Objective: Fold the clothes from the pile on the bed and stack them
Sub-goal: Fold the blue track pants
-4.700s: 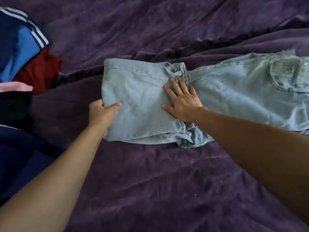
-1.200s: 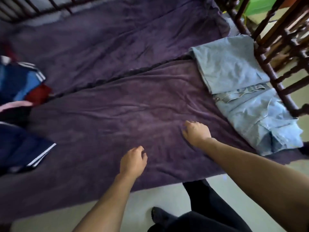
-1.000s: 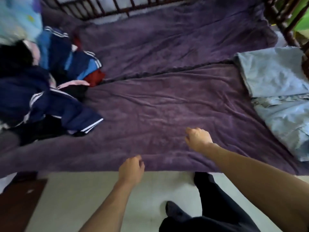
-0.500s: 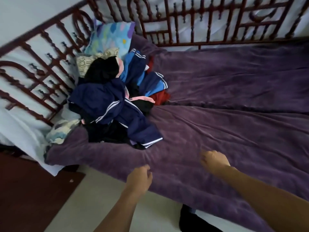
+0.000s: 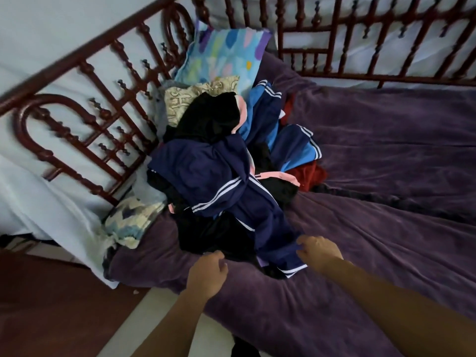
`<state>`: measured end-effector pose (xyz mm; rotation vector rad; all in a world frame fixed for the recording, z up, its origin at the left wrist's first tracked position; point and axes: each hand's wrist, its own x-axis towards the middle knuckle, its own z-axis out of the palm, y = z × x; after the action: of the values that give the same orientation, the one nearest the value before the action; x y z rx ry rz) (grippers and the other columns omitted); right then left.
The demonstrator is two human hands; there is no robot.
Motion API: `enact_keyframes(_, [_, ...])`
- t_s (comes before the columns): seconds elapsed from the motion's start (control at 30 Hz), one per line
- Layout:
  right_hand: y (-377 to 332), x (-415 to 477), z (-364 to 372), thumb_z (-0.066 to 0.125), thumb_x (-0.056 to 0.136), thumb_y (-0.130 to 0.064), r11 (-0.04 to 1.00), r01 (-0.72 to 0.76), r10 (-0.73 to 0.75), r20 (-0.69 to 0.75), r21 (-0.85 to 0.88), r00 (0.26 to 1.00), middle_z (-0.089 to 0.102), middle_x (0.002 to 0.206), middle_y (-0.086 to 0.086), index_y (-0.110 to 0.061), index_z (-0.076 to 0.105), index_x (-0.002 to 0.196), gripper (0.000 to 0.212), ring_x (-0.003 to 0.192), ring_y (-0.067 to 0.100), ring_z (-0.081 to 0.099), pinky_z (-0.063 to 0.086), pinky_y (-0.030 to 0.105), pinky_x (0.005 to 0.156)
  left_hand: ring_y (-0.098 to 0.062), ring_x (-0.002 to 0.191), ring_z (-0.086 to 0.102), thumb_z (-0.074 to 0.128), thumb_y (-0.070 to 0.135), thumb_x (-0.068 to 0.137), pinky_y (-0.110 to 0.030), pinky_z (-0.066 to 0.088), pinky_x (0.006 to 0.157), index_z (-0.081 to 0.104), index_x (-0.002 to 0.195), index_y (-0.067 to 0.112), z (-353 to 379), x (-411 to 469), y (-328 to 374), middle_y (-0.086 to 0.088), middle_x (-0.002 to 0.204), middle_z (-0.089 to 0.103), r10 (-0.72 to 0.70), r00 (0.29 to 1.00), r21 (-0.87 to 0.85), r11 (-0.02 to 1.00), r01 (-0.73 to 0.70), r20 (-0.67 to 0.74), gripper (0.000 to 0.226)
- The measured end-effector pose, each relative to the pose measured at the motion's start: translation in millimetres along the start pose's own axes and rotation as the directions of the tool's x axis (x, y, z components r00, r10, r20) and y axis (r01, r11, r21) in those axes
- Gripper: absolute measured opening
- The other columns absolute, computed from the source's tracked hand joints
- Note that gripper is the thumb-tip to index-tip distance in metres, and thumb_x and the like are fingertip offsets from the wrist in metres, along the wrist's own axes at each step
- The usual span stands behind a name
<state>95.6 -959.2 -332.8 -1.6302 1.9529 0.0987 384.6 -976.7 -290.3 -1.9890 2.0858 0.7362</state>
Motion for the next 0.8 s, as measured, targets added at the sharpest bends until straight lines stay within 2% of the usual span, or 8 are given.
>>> enact_keyframes(0.2, [-92.0, 90.1, -10.5, 0.051, 0.091, -0.034, 1.0, 0.006, -0.007, -0.068, -0.017, 0.998, 0.062, 0.123, 0.002, -0.025, 0.056, 0.122, 0.032, 0.107, 0.03, 0.059, 0.046, 0.034, 0.08, -0.025, 0.108, 0.057, 0.05, 0.027, 0.094, -0.036, 0.047, 0.084, 0.055, 0.124, 0.018, -58.0, 137.6, -75.1, -0.005, 0.123, 0.05, 0.093, 0.996, 0.019, 0.995, -0.093, 0.001, 0.032])
enact_keyframes(0.33, [-186.6, 160.2, 4.2, 0.049, 0.092, -0.031, 0.99, 0.143, -0.142, -0.111, -0.003, 0.984, 0.063, 0.116, 0.003, -0.021, 0.061, 0.115, 0.027, 0.103, 0.029, 0.06, 0.049, 0.038, 0.077, -0.031, 0.11, 0.049, 0.053, 0.019, 0.089, -0.041, 0.045, 0.089, 0.056, 0.122, 0.012, -106.1, 234.9, -134.1, -0.012, 0.12, 0.049, 0.207, 0.973, 0.208, 0.961, -0.184, -0.097, 0.034])
enact_keyframes(0.43, [-264.3, 208.2, 34.5, 0.052, 0.09, -0.025, 0.963, 0.266, -0.259, -0.133, 0.039, 0.957, 0.059, 0.122, 0.007, -0.017, 0.059, 0.123, 0.035, 0.113, 0.03, 0.054, 0.047, 0.04, 0.083, -0.036, 0.126, 0.038, 0.058, 0.011, 0.085, -0.048, 0.038, 0.097, 0.049, 0.134, 0.01, -140.9, 295.7, -174.0, -0.018, 0.14, 0.039, 0.322, 0.932, 0.349, 0.903, -0.249, -0.168, 0.05])
enact_keyframes(0.53, [-317.2, 256.3, 73.7, 0.057, 0.088, -0.037, 0.976, 0.217, -0.219, -0.094, -0.025, 0.971, 0.029, 0.152, 0.013, -0.012, 0.029, 0.148, 0.071, 0.142, 0.034, 0.02, 0.03, 0.048, 0.108, -0.038, 0.142, 0.016, 0.063, 0.012, 0.082, -0.053, 0.027, 0.106, 0.033, 0.147, 0.018, -162.4, 347.2, -201.3, -0.017, 0.156, 0.017, 0.404, 0.893, 0.444, 0.849, -0.286, -0.196, 0.072])
enact_keyframes(0.63, [-330.5, 292.0, 108.3, 0.064, 0.078, -0.056, 0.978, 0.078, -0.089, -0.046, -0.191, 0.995, -0.004, 0.159, 0.019, -0.015, -0.003, 0.153, 0.108, 0.145, 0.04, -0.007, 0.013, 0.058, 0.113, -0.035, 0.146, -0.004, 0.069, 0.022, 0.08, -0.056, 0.015, 0.112, 0.01, 0.152, 0.031, -165.6, 392.1, -222.0, -0.011, 0.16, -0.004, 0.374, 0.921, 0.561, 0.788, -0.253, -0.109, 0.093])
enact_keyframes(0.7, [-321.3, 303.9, 123.4, 0.064, 0.077, -0.053, 0.965, 0.044, -0.067, -0.081, -0.258, 0.994, -0.007, 0.158, 0.02, -0.02, -0.007, 0.152, 0.109, 0.145, 0.041, -0.005, 0.015, 0.059, 0.111, -0.035, 0.145, -0.002, 0.071, 0.023, 0.08, -0.06, 0.012, 0.112, 0.008, 0.151, 0.033, -158.4, 415.0, -232.4, -0.009, 0.16, 0.0, 0.313, 0.949, 0.589, 0.775, -0.23, -0.042, 0.096])
enact_keyframes(0.73, [-315.0, 306.8, 127.5, 0.06, 0.081, -0.048, 0.961, 0.047, -0.082, -0.12, -0.273, 0.989, -0.001, 0.159, 0.02, -0.022, -0.003, 0.153, 0.099, 0.145, 0.04, 0.003, 0.021, 0.058, 0.109, -0.036, 0.144, 0.005, 0.069, 0.021, 0.081, -0.061, 0.016, 0.11, 0.013, 0.151, 0.032, -153.3, 422.3, -235.4, -0.01, 0.158, 0.009, 0.298, 0.954, 0.583, 0.779, -0.23, -0.021, 0.091])
enact_keyframes(0.8, [-302.3, 307.0, 128.3, 0.043, 0.086, -0.041, 0.969, 0.068, -0.123, -0.224, -0.239, 0.967, 0.028, 0.152, 0.018, -0.024, 0.023, 0.15, 0.069, 0.135, 0.038, 0.031, 0.04, 0.052, 0.095, -0.041, 0.132, 0.028, 0.064, 0.01, 0.082, -0.061, 0.033, 0.102, 0.034, 0.146, 0.024, -143.0, 430.3, -237.8, -0.014, 0.144, 0.035, 0.329, 0.944, 0.534, 0.804, -0.261, -0.035, 0.072])
